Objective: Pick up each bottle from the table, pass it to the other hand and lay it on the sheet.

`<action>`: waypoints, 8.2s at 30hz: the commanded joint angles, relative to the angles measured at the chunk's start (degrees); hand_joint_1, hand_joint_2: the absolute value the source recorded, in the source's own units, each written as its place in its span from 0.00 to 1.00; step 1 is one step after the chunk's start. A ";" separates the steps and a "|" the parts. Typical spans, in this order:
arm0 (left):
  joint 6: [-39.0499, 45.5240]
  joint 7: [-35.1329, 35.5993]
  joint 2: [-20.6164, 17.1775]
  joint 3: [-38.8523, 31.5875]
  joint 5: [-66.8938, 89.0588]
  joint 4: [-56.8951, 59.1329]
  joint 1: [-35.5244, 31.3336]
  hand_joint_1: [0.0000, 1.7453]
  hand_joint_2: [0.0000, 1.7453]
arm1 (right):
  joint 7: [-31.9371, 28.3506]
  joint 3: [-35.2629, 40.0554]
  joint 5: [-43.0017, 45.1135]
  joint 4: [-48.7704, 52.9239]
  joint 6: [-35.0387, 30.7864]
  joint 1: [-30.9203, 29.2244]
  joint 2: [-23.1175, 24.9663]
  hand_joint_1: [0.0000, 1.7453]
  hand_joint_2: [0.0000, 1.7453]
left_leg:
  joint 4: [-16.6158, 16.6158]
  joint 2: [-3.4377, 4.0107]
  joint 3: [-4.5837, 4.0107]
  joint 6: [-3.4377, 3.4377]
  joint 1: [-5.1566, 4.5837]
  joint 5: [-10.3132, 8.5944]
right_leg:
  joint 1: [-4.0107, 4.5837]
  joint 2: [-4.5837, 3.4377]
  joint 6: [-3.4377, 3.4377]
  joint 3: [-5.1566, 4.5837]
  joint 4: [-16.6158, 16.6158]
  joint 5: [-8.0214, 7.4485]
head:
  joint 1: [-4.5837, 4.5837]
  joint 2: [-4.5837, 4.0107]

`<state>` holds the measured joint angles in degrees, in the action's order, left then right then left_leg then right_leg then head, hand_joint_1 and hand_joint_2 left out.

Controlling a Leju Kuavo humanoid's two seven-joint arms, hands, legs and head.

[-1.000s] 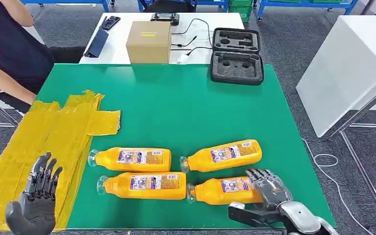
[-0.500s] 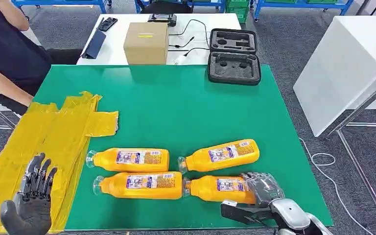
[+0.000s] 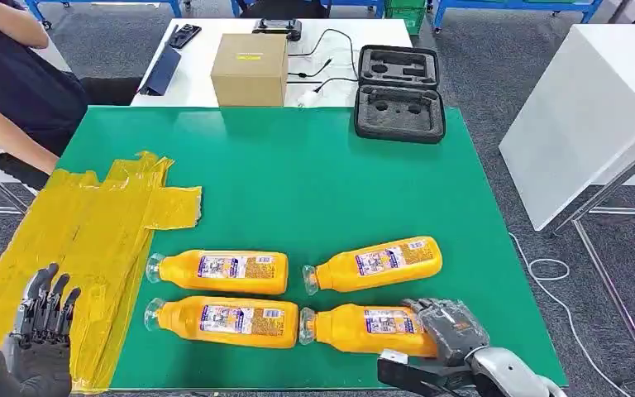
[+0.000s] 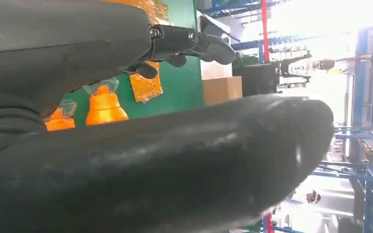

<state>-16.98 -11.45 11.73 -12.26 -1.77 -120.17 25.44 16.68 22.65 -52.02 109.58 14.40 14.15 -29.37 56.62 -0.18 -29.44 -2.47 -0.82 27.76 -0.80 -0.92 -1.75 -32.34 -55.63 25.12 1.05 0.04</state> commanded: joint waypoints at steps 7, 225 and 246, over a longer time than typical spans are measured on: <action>-9.24 0.20 7.00 -9.09 -2.13 -0.75 0.73 0.00 0.00 | -7.27 -23.61 2.28 30.58 -5.28 18.22 -0.29 1.00 1.00 | 0.01 -0.16 -0.32 0.05 -0.20 0.08 | -0.04 0.30 -0.02 -0.26 -0.03 0.11 | 0.00 0.00; 25.01 3.74 -10.74 29.90 -23.37 7.89 -19.92 1.00 1.00 | 1.98 43.81 16.98 -28.69 -22.48 -37.15 31.69 0.47 1.00 | -0.06 -0.16 -0.40 0.16 -0.10 -0.27 | 0.12 0.32 0.04 -0.35 0.04 -0.01 | 0.00 0.00; 19.38 5.07 -5.20 12.57 -19.44 -2.62 -9.58 1.00 1.00 | 3.80 42.19 -4.88 -30.73 -45.21 -33.53 27.89 0.00 0.00 | -0.10 -0.04 -0.39 0.16 -0.14 -0.27 | 0.06 0.18 0.03 -0.38 0.05 -0.04 | 0.02 0.00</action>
<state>3.94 -6.69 4.70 7.63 -21.47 -124.72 15.85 21.71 63.98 -55.64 82.90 -26.89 -19.16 0.33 56.63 -0.25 -30.04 -2.49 -1.02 27.49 -0.79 -0.78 -1.79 -32.93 -55.71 25.08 1.07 0.04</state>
